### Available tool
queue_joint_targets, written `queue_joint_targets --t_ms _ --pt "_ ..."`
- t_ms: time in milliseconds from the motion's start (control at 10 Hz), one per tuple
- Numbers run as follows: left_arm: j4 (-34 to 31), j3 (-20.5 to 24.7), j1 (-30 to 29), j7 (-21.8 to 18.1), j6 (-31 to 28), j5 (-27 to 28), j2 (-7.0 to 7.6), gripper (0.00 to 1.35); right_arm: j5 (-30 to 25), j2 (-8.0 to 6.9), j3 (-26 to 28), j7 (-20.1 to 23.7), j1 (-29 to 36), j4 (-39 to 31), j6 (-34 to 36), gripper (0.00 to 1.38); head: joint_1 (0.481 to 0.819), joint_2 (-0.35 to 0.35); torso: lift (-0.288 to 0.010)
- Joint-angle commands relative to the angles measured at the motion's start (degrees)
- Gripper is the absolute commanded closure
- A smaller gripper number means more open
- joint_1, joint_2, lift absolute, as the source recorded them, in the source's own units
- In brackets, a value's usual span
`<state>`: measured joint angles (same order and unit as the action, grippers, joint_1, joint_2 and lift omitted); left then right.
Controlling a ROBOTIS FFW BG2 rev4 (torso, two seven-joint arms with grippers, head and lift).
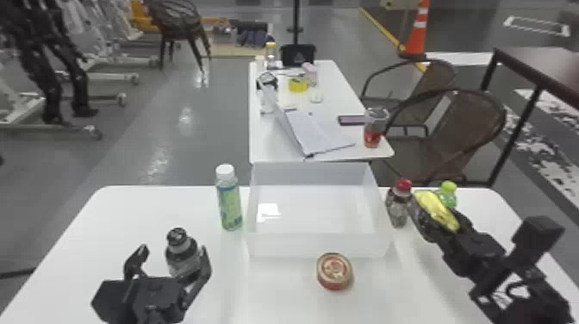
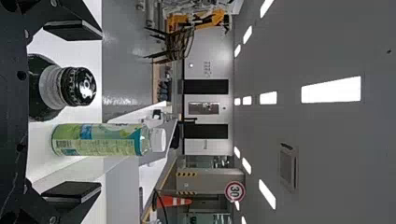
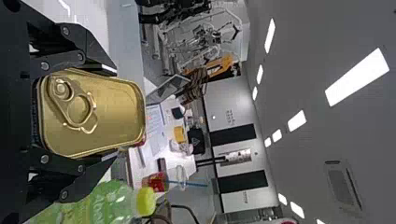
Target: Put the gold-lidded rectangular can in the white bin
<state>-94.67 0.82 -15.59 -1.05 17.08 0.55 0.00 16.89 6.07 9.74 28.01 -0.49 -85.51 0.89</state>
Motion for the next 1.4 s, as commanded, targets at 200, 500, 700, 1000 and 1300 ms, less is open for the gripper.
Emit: queue_joint_targets --t_ms 200,500,700,1000,1300 --pt "0.36 -0.29 0.21 0.09 -0.03 -0.46 -0.15 0.16 0.51 0.0 -4.73 0.56 -6.19 -0.01 1.66 0.83 0.549 0.0 -0.1" --pt "0.62 -0.29 0.21 0.09 -0.2 -0.81 -0.15 0.16 0.25 0.35 -9.22 2.58 -12.78 7.11 4.74 0.83 0.549 0.0 -0.1" --pt "0.71 -0.38 0.3 0.09 -0.29 -0.81 -0.15 0.16 -0.02 0.35 -12.38 7.68 -18.41 15.99 6.5 0.83 0.549 0.0 -0.1" --pt "0.8 -0.47 0.3 0.09 -0.29 -0.98 -0.15 0.16 -3.53 0.26 -13.35 8.55 -24.38 20.91 11.94 0.83 0.549 0.0 -0.1" --pt "0.89 -0.56 0.3 0.09 -0.38 -1.07 -0.15 0.16 -6.52 0.26 -13.35 9.52 -27.28 23.72 17.13 0.83 0.549 0.0 -0.1"
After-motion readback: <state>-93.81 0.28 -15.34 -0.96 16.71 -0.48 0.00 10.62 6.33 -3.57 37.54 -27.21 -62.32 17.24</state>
